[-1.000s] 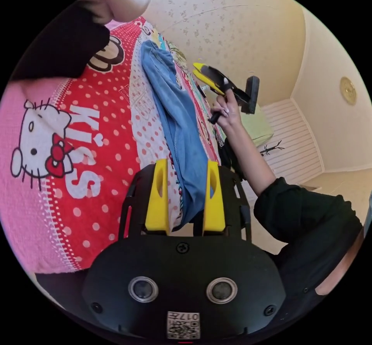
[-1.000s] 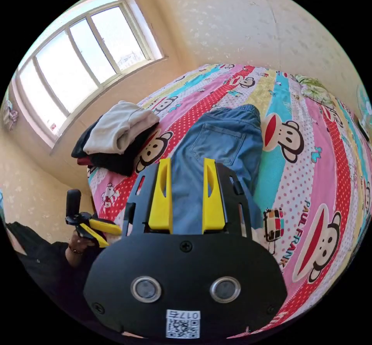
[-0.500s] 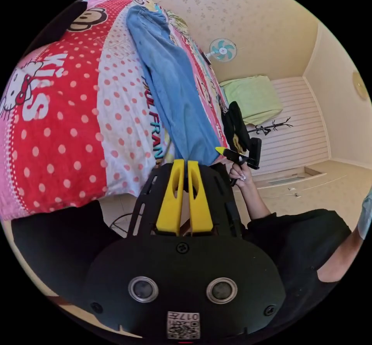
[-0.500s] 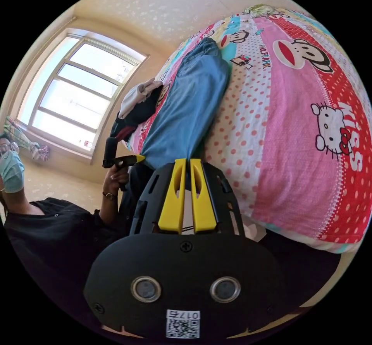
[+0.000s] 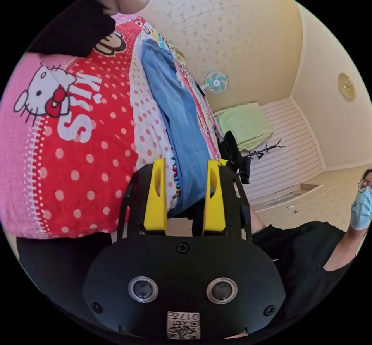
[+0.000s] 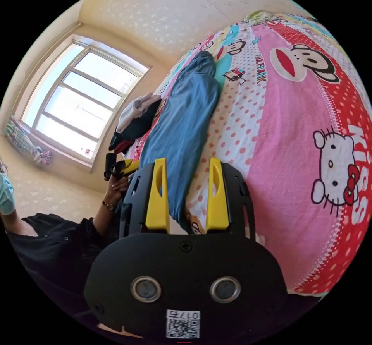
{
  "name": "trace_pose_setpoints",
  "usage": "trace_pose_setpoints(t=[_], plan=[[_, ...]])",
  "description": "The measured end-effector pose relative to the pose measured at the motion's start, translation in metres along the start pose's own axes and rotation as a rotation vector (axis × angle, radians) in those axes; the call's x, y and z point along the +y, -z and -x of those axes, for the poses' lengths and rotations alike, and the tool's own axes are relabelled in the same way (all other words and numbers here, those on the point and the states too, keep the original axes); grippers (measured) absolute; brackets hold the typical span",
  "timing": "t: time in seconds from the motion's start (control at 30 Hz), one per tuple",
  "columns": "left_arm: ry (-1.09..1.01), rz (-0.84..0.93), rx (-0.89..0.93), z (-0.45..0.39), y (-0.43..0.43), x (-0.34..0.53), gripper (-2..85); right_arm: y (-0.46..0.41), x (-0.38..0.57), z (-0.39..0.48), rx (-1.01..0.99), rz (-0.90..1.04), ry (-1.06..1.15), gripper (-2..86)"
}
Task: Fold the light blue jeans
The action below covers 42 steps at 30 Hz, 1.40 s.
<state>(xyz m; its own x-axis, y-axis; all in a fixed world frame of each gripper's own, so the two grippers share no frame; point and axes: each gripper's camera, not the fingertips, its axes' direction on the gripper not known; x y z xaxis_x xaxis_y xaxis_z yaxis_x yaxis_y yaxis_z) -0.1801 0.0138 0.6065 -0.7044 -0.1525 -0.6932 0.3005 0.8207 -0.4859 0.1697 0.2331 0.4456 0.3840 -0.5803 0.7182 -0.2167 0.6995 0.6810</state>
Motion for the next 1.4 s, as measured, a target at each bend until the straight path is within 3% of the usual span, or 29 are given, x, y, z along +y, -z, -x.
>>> trace_pose_setpoints(t=[0.17,0.3,0.37,0.47,0.63,0.7,0.93,1.07,1.2,1.4], plan=[[-0.009,0.087,0.019,-0.013,-0.023,0.053,13.1,0.02,0.034,0.029,-0.024,0.038,0.07,11.9],[0.004,0.12,0.048,-0.007,-0.039,0.085,6.2,0.021,0.053,0.029,-0.127,0.17,0.028,5.6],[0.005,0.173,0.056,-0.008,-0.043,0.09,1.6,0.036,0.059,0.032,-0.186,0.13,0.021,4.2],[-0.104,0.118,0.035,-0.039,-0.014,0.104,0.2,0.087,0.065,0.054,-0.295,0.025,0.067,3.3],[-0.364,-0.062,0.351,-0.138,0.076,0.119,-0.4,0.19,0.06,0.136,-0.59,-0.121,0.33,2.6],[-0.464,-0.111,0.385,-0.184,0.104,0.118,-0.4,0.242,0.048,0.198,-0.635,-0.167,0.493,2.3],[-0.812,-0.29,0.494,-0.378,0.197,0.103,-0.4,0.392,0.021,0.364,-0.643,-0.353,0.913,2.1],[-0.813,-0.341,0.478,-0.443,0.216,0.074,-0.2,0.453,0.001,0.438,-0.467,-0.464,1.01,2.0],[-0.733,-0.318,0.466,-0.465,0.209,0.012,0.0,0.468,-0.049,0.456,-0.361,-0.466,0.892,2.0],[-0.43,-0.222,0.54,-0.396,0.142,-0.096,-0.4,0.418,-0.147,0.392,-0.194,-0.435,0.644,1.9]])
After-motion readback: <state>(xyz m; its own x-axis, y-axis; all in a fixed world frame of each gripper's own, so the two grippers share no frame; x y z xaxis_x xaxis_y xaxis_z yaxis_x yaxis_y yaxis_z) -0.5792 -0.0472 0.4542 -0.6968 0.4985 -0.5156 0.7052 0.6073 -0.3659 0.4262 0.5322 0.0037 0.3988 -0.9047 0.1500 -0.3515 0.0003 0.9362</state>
